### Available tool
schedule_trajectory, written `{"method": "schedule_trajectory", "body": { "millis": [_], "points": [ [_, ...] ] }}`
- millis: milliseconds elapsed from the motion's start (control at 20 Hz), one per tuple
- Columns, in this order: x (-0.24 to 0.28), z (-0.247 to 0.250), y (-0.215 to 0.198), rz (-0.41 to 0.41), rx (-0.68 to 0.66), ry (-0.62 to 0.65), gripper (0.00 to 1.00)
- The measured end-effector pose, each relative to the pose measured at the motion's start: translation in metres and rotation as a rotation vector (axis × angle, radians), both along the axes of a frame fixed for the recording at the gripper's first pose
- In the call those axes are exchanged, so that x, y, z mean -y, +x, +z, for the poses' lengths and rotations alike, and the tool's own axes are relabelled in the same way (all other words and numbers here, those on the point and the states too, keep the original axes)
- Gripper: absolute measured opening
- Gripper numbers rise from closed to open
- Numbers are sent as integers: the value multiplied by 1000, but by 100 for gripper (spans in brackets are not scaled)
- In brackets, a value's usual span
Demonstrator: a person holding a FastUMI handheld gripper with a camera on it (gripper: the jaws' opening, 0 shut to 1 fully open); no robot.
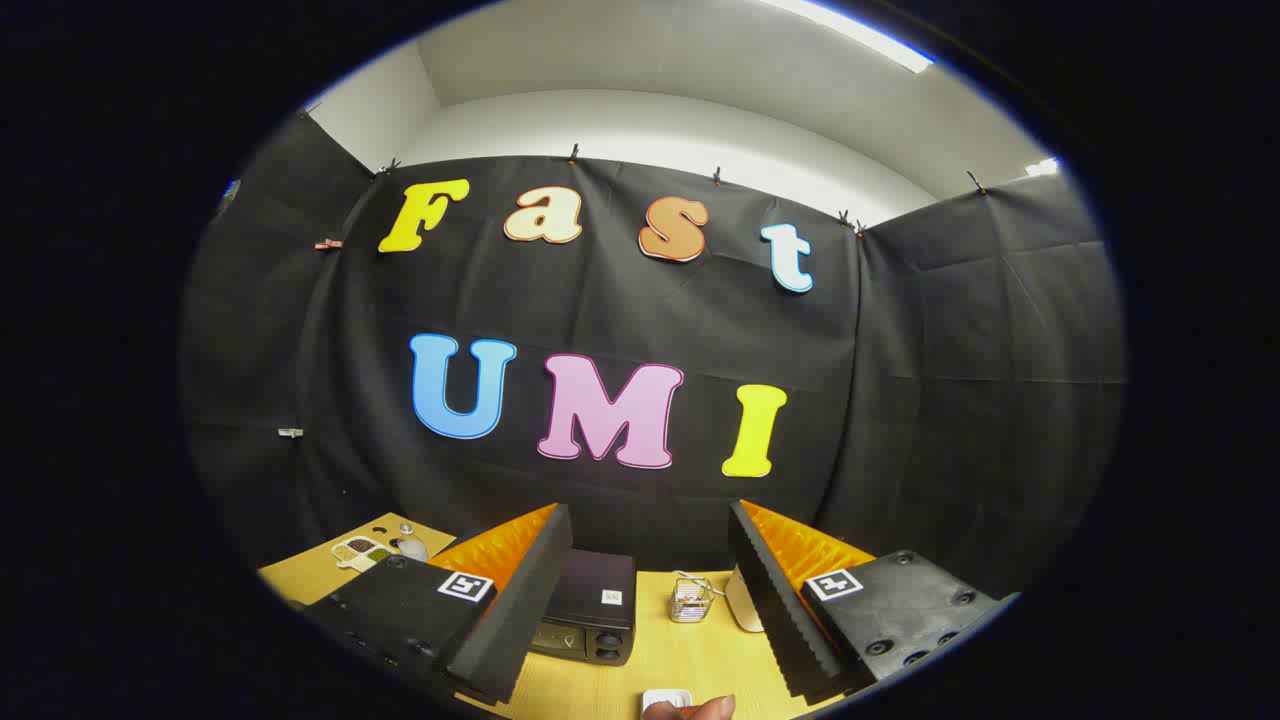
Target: Open the toaster oven, put the food inside, and close the toaster oven door.
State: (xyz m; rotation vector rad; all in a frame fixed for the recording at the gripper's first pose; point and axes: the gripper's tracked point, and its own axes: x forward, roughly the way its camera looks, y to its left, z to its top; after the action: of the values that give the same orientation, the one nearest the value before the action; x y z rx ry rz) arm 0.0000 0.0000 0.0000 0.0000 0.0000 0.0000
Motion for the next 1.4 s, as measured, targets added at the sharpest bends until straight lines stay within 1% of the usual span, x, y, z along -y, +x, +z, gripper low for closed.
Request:
{"method": "schedule_trajectory", "body": {
  "millis": [550, 1200, 1400],
  "points": [
    [2, 0, -3, -12, -1, 11, 97],
    [-30, -11, -4, 34, -24, 15, 97],
    [-50, -29, 1, 67, -59, 32, 97]
  ]
}}
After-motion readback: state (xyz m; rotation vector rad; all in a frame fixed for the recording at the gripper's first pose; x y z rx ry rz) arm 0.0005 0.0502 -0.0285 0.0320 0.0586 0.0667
